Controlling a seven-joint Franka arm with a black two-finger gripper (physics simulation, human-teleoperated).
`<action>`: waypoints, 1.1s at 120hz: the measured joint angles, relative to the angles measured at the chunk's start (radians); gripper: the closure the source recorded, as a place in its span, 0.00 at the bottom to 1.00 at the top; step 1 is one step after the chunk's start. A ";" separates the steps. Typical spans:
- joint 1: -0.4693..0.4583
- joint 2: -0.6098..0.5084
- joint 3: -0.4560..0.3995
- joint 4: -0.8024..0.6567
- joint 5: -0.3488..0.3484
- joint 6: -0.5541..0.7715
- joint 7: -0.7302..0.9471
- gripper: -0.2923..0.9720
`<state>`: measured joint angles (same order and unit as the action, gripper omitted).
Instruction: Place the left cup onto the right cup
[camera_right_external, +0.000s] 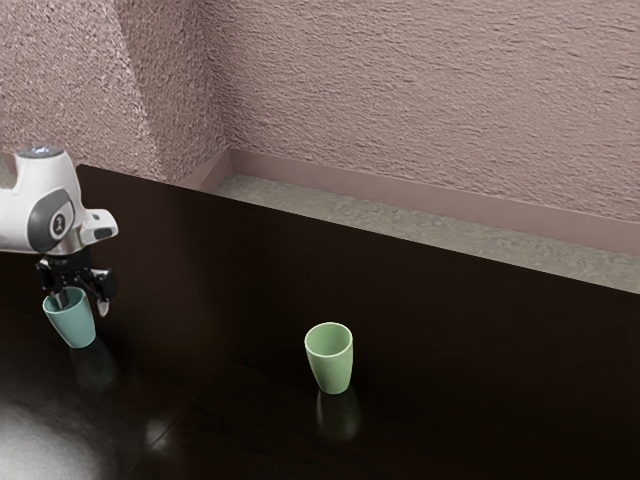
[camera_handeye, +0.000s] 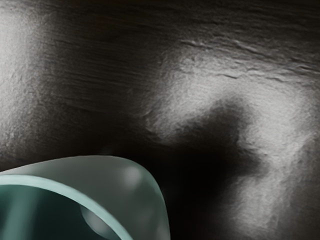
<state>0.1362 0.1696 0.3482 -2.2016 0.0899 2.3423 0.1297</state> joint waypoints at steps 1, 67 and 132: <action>0.000 0.001 0.000 0.000 0.000 0.000 0.000 0.29; 0.000 0.029 0.000 0.000 -0.006 0.036 0.008 0.45; 0.000 0.034 0.000 -0.003 -0.030 0.045 0.015 0.69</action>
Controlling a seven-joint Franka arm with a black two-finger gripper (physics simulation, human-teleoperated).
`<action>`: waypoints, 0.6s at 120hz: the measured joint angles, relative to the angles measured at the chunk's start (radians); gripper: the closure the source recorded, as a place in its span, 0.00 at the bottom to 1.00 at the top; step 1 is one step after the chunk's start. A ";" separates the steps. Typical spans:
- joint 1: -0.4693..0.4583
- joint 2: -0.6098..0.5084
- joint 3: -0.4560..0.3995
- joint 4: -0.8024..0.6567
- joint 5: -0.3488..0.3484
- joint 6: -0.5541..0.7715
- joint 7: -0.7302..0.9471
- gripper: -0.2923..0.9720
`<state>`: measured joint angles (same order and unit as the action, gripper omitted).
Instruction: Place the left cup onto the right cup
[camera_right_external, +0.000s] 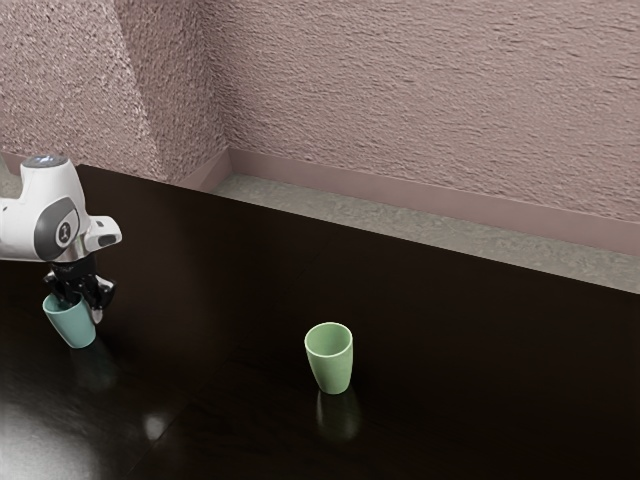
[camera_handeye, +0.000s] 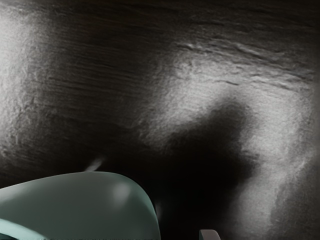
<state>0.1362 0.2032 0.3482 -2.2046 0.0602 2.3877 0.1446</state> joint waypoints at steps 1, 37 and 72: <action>0.000 0.000 0.000 0.000 -0.001 0.000 0.000 0.70; 0.000 0.000 0.001 0.000 -0.008 0.000 0.002 0.80; 0.000 0.000 0.002 0.000 -0.003 -0.002 -0.002 0.84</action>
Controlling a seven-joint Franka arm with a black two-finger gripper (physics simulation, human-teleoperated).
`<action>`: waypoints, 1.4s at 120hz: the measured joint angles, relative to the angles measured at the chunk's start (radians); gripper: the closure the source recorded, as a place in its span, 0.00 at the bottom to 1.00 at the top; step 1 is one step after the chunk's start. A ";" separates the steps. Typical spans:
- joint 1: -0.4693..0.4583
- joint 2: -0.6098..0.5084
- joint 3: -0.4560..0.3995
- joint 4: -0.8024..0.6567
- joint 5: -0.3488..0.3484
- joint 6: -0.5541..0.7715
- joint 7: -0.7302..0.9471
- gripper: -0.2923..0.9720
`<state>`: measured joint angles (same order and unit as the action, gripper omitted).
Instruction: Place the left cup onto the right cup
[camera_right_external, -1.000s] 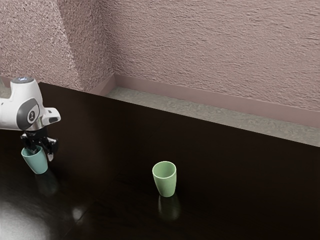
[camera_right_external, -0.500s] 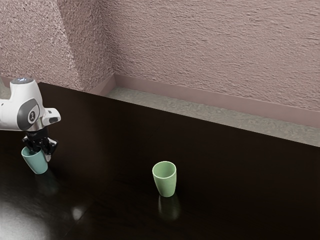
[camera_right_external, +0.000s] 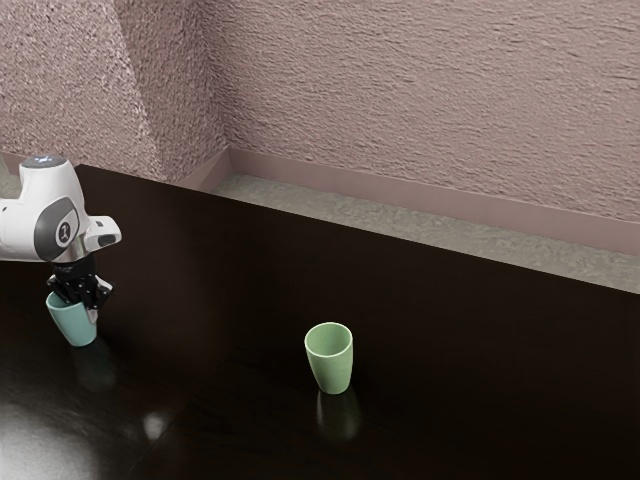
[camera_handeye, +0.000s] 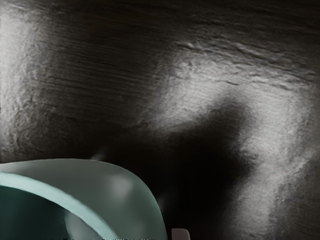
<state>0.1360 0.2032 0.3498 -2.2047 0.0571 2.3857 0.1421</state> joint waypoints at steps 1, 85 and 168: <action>0.000 0.000 0.000 0.000 0.000 0.000 0.000 0.84; -0.005 -0.096 -0.056 0.009 0.020 -0.072 -0.027 0.85; -0.004 -0.147 -0.407 0.133 0.053 -0.266 -0.225 0.85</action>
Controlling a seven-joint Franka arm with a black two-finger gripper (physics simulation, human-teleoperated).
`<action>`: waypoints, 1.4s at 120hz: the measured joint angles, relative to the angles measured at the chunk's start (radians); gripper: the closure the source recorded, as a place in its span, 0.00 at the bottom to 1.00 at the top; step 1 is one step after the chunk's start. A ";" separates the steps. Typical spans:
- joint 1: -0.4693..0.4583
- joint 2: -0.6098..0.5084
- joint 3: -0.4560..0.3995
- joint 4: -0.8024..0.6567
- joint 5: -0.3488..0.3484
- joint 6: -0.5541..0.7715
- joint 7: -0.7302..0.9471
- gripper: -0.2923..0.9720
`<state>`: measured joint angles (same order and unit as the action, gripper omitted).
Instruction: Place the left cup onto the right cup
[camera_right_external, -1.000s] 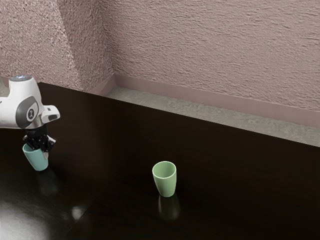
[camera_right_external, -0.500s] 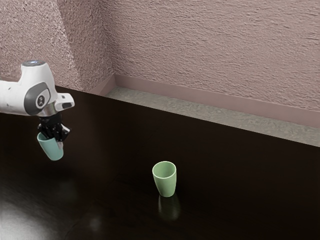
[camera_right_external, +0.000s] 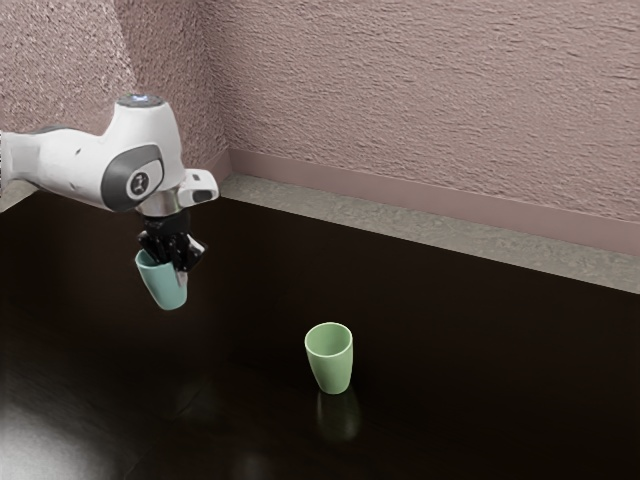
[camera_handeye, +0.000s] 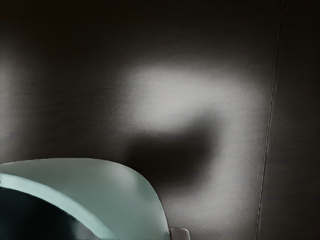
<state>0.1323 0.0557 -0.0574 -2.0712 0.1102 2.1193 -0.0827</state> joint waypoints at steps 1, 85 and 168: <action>-0.001 0.000 -0.003 0.002 0.000 -0.003 -0.003 0.85; 0.004 0.028 -0.204 0.148 0.010 -0.138 -0.186 0.85; -0.006 0.148 -0.364 0.259 0.037 -0.163 -0.345 0.85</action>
<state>0.1266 0.2036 -0.4215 -1.8125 0.1467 1.9562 -0.4273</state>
